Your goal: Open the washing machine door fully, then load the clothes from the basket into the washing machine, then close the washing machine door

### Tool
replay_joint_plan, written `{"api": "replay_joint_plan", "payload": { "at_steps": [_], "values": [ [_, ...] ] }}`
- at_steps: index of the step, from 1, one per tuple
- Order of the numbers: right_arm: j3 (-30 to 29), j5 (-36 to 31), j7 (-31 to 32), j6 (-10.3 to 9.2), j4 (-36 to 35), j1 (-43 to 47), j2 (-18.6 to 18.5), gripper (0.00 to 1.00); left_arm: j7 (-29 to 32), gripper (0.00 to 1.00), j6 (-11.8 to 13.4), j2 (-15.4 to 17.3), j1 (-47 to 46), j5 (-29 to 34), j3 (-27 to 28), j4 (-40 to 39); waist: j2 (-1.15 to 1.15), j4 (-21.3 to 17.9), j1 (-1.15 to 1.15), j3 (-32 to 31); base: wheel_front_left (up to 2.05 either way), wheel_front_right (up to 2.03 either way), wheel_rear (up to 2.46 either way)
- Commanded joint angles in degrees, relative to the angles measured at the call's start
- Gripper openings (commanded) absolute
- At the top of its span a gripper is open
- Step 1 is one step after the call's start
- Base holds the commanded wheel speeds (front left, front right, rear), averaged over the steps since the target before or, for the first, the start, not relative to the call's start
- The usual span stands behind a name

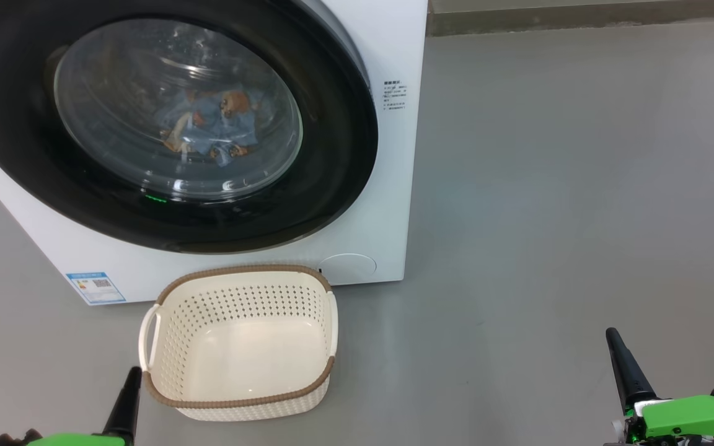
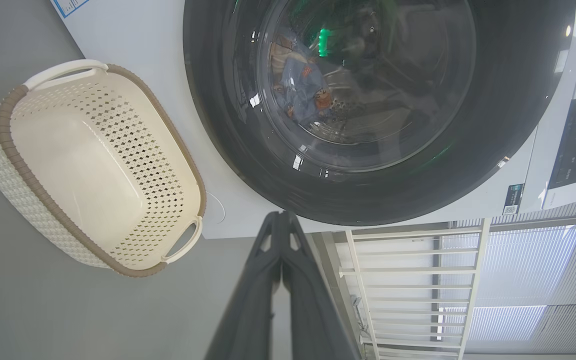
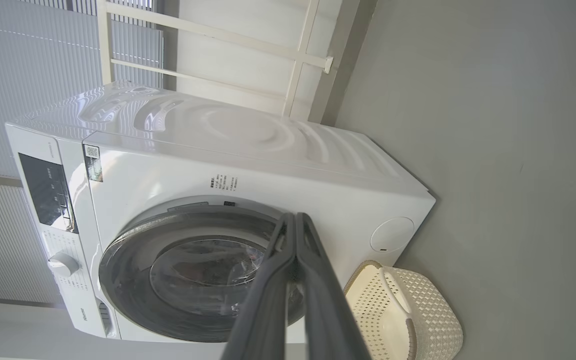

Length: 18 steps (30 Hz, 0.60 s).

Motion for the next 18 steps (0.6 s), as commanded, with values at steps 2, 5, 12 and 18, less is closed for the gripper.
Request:
{"api": "replay_joint_plan", "payload": {
  "at_steps": [2, 5, 12, 18],
  "values": [
    [0.7, 2.5, 0.8, 0.08, -2.0, -2.4, -0.1, 0.00, 0.8, 0.00, -0.1, 0.6, -3.1, -2.5, 1.8, -1.8, 0.00, 0.1, -0.01, 0.0, 0.00, 0.00, 0.00],
    [0.5, 4.1, 1.4, 0.08, -2.3, -2.4, 0.1, 0.00, 1.3, 0.00, -0.1, 0.5, -3.3, -4.2, 1.9, -1.9, 0.00, 0.1, -0.01, -0.1, 0.00, 0.00, 0.00],
    [0.1, 7.9, 2.5, 0.08, -2.9, -2.6, 0.6, 0.00, 2.4, 0.00, -0.1, 0.3, -3.8, -8.4, 2.3, -2.1, 0.00, 0.2, -0.01, -0.2, 0.00, 0.00, 0.00],
    [-0.2, 11.1, 3.5, 0.09, -3.4, -2.7, 1.0, 0.00, 3.4, 0.00, -0.1, 0.2, -4.2, -12.0, 2.6, -2.2, 0.00, 0.4, -0.01, -0.3, 0.00, 0.00, 0.00]
  ]
}}
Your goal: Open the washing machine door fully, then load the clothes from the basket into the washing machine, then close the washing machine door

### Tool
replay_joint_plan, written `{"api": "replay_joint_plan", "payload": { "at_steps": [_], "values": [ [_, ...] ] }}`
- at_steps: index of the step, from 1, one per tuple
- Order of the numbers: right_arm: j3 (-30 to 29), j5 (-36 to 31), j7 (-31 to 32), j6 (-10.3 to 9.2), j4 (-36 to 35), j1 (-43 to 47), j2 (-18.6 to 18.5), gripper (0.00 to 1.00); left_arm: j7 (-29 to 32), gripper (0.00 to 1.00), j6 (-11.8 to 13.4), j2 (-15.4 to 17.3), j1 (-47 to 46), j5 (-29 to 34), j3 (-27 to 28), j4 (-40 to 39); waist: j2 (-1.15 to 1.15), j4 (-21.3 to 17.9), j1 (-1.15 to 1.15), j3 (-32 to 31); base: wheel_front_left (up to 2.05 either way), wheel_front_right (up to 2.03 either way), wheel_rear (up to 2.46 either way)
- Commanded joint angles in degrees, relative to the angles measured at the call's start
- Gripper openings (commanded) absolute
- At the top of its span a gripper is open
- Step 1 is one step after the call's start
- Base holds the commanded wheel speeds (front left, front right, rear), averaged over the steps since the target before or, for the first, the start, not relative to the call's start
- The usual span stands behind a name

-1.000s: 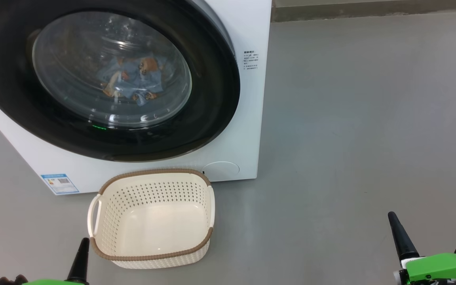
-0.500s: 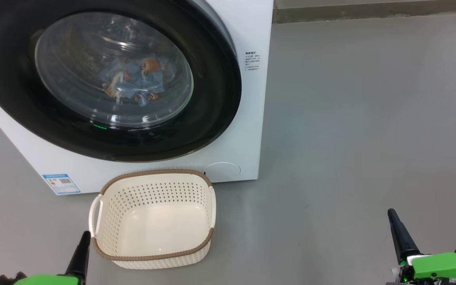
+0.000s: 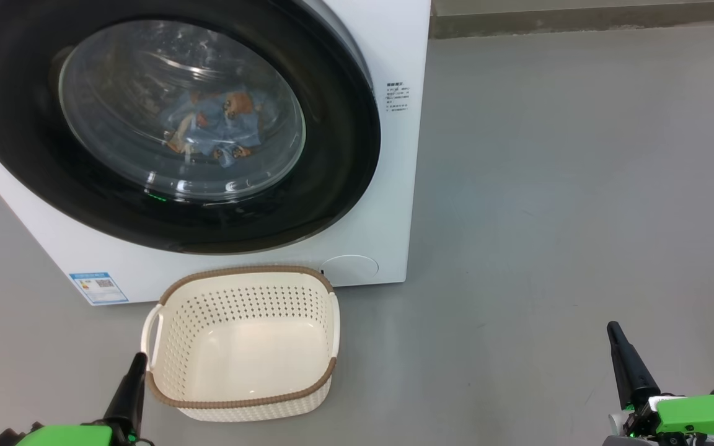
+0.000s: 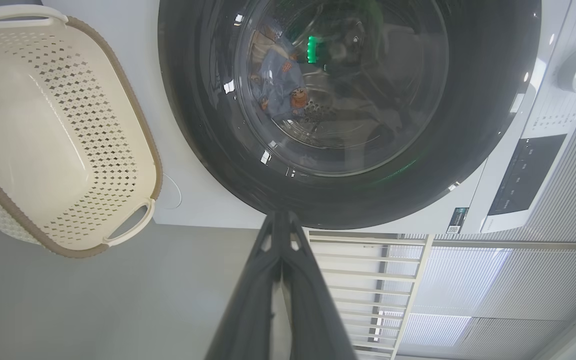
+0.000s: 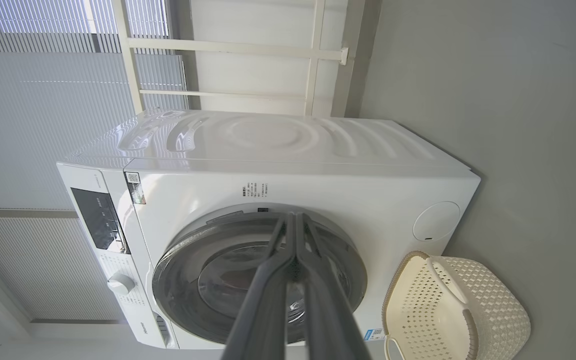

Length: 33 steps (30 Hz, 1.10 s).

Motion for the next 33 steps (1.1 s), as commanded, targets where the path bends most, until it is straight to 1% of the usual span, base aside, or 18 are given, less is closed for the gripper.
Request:
{"api": "replay_joint_plan", "payload": {
  "at_steps": [1, 33],
  "values": [
    [1.0, 1.9, 0.8, 0.09, -2.0, -2.6, 0.1, 0.00, 0.7, 0.00, -0.1, 0.6, -2.9, -2.1, 2.1, -1.8, 0.00, 0.0, 0.00, 0.0, 0.00, 0.00, 0.00],
    [0.9, 2.5, 0.9, 0.09, -2.1, -2.6, 0.1, 0.00, 0.8, 0.00, -0.1, 0.6, -3.0, -2.7, 2.2, -1.8, 0.00, 0.1, 0.00, 0.0, 0.00, 0.00, 0.00]
  ]
}}
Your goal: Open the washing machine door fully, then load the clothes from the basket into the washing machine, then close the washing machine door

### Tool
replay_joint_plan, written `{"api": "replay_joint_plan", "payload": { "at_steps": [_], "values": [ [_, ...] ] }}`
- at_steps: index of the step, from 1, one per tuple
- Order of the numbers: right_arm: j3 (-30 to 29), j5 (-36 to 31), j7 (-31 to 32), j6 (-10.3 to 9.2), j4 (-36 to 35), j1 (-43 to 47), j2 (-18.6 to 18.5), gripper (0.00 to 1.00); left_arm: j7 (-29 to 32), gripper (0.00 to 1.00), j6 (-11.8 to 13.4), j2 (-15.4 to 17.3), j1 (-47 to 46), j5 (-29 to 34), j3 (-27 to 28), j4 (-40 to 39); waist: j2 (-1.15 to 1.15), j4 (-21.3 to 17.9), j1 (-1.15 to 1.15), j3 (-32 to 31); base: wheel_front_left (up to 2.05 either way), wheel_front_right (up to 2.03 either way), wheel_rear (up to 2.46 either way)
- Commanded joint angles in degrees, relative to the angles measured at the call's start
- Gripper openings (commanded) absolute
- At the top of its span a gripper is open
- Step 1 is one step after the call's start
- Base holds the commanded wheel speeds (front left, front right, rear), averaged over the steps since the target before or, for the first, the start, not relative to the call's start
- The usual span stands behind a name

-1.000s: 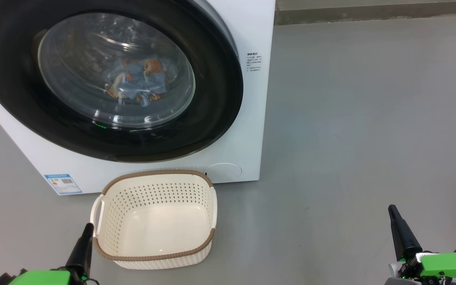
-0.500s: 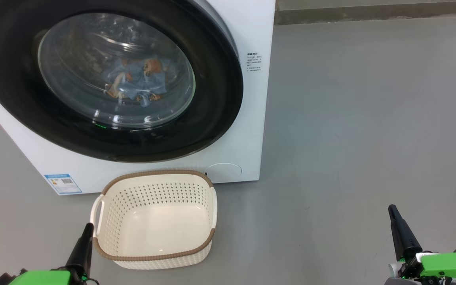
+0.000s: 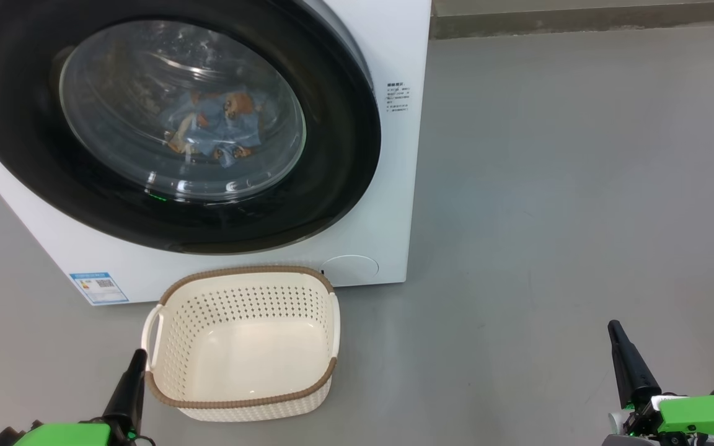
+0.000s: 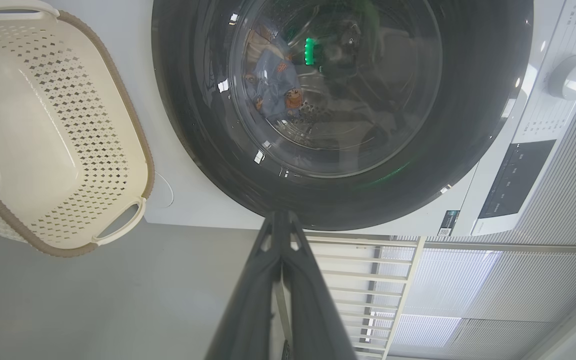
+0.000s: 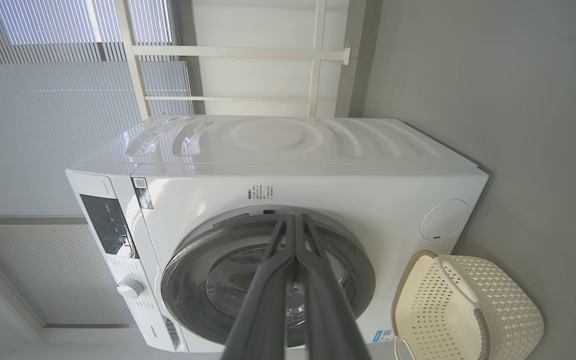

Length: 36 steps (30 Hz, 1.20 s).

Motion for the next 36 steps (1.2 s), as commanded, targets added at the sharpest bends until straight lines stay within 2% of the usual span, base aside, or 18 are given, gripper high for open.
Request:
{"api": "replay_joint_plan", "payload": {
  "at_steps": [1, 36],
  "values": [
    [1.3, 0.2, 0.5, 0.09, -1.7, -2.6, -0.2, 0.00, 0.4, 0.00, -0.1, 0.7, -2.3, -0.5, 2.0, -1.6, 0.00, 0.0, 0.00, 0.0, 0.00, 0.00, 0.00],
    [1.3, 0.2, 0.5, 0.09, -1.7, -2.6, -0.2, 0.00, 0.4, 0.00, -0.1, 0.7, -2.3, -0.5, 2.0, -1.6, 0.00, 0.0, 0.00, 0.0, 0.00, 0.00, 0.00]
  ]
}}
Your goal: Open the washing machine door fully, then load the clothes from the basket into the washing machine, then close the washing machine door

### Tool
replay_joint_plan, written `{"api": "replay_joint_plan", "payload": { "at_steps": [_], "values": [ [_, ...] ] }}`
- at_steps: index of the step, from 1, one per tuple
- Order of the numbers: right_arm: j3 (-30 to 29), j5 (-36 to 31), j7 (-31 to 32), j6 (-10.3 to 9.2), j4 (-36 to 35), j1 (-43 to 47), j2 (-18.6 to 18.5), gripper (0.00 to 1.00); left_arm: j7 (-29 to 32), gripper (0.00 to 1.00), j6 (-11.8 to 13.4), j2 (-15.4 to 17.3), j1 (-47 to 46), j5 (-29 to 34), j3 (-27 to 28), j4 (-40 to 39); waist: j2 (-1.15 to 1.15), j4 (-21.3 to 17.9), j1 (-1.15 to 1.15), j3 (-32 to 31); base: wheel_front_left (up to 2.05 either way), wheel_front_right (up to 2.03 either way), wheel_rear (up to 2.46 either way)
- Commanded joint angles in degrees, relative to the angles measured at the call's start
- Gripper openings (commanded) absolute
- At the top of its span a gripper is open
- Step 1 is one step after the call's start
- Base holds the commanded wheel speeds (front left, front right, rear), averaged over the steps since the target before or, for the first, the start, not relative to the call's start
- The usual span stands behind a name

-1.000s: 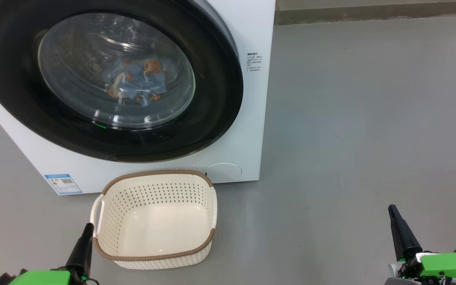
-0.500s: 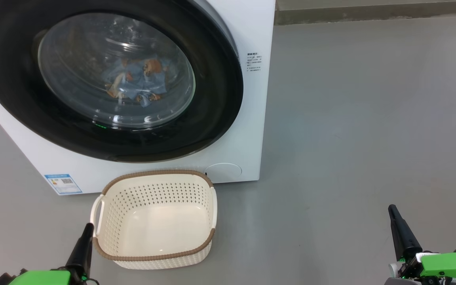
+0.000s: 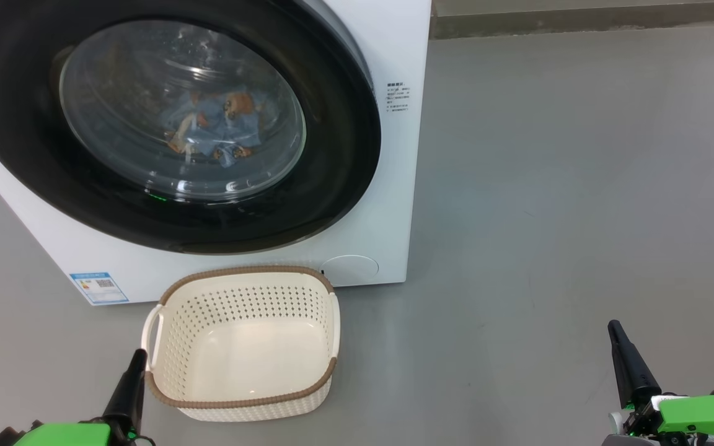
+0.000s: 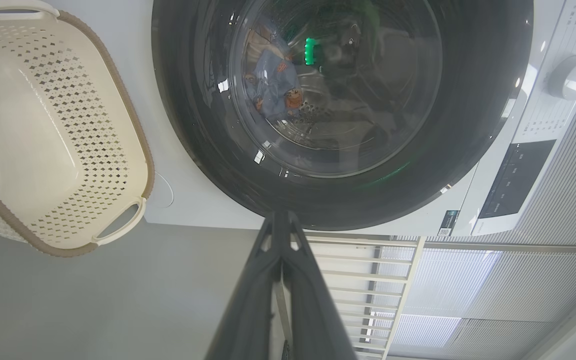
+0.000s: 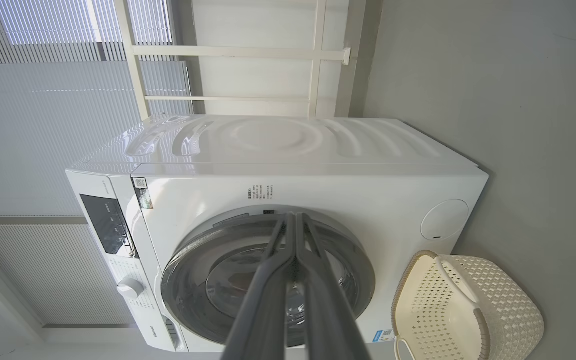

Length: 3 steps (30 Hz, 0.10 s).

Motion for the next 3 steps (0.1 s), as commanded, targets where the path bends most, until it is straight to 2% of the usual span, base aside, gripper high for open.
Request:
{"api": "replay_joint_plan", "payload": {
  "at_steps": [1, 3],
  "values": [
    [1.3, 0.2, 0.5, 0.09, -1.7, -2.6, -0.2, 0.00, 0.4, 0.00, -0.1, 0.7, -2.3, -0.5, 2.0, -1.6, 0.00, 0.0, 0.00, 0.0, 0.00, 0.00, 0.00],
    [1.3, 0.2, 0.5, 0.09, -1.7, -2.6, -0.2, 0.00, 0.4, 0.00, -0.1, 0.7, -2.3, -0.5, 2.0, -1.6, 0.00, 0.0, 0.00, 0.0, 0.00, 0.00, 0.00]
  ]
}}
